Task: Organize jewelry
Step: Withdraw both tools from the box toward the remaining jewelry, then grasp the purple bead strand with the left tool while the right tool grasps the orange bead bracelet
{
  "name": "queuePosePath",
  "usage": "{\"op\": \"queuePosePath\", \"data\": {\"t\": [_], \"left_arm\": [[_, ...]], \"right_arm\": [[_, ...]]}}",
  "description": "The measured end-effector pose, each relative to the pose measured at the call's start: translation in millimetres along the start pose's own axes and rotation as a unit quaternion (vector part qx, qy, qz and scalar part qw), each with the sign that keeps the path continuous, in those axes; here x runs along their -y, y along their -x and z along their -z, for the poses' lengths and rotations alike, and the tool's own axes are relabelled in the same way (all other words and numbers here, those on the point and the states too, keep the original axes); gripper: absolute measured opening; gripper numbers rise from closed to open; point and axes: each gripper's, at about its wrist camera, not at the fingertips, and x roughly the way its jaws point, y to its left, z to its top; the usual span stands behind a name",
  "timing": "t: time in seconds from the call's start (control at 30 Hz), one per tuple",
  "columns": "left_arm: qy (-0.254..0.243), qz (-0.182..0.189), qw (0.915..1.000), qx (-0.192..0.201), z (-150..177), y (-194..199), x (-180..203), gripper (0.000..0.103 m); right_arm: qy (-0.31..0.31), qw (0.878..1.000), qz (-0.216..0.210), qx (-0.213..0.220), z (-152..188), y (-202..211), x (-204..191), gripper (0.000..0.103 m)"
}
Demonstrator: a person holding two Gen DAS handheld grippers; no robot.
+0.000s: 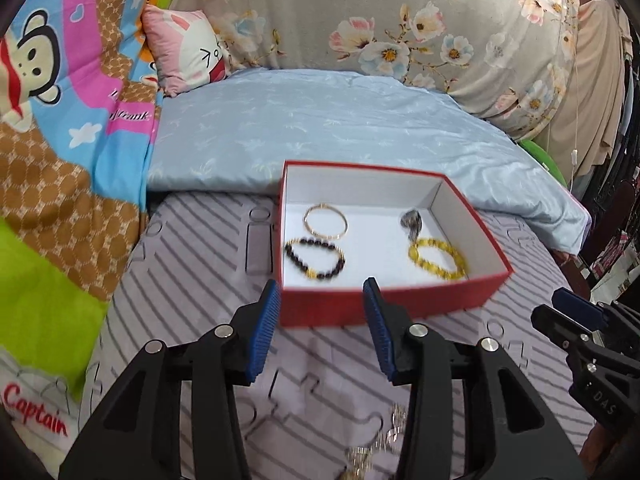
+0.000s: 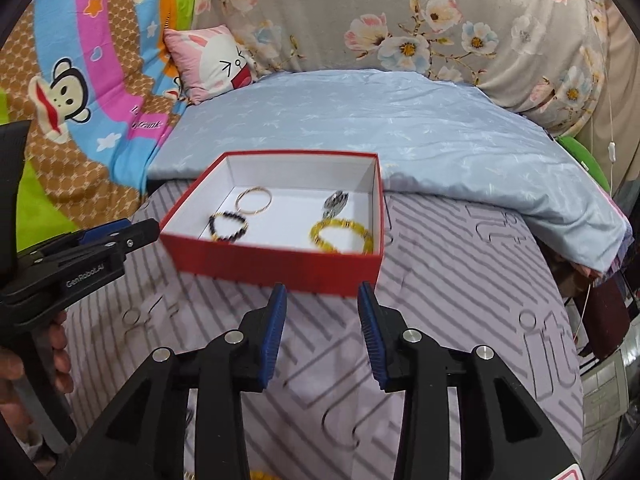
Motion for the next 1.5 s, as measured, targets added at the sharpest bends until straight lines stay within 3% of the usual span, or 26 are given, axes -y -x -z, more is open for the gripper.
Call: {"op": "queuePosePath", "data": {"t": [0.4, 0.53, 0.6, 1.0, 1.33, 1.5], "left_arm": [[0.019, -0.002, 0.9984, -0.053, 82, 41, -2, 0.042], [0.012, -0.001, 0.9978, -0.065, 104, 48, 5, 0.053], [0.012, 0.007, 0.9973, -0.072, 109, 49, 9, 0.054], [-0.006, 0.031, 0.9945, -0.1, 130, 38, 35, 0.055], [-0.02, 0.035, 0.9933, -0.108, 138, 28, 44, 0.054], [-0.027, 0.034, 0.9935, -0.105, 138, 27, 48, 0.047]], "right_arm": [[-0.034, 0.998, -0.017, -0.059, 88, 33, 0, 0.037], [-0.032, 0.997, -0.015, -0.072, 107, 34, -3, 0.037], [-0.029, 0.996, -0.013, -0.079, 114, 32, -6, 0.037], [-0.03, 0.994, -0.014, -0.101, 132, 22, -12, 0.032], [-0.034, 0.994, -0.016, -0.104, 134, 15, -9, 0.014], [-0.035, 0.994, -0.019, -0.105, 134, 15, -9, 0.007]]}}
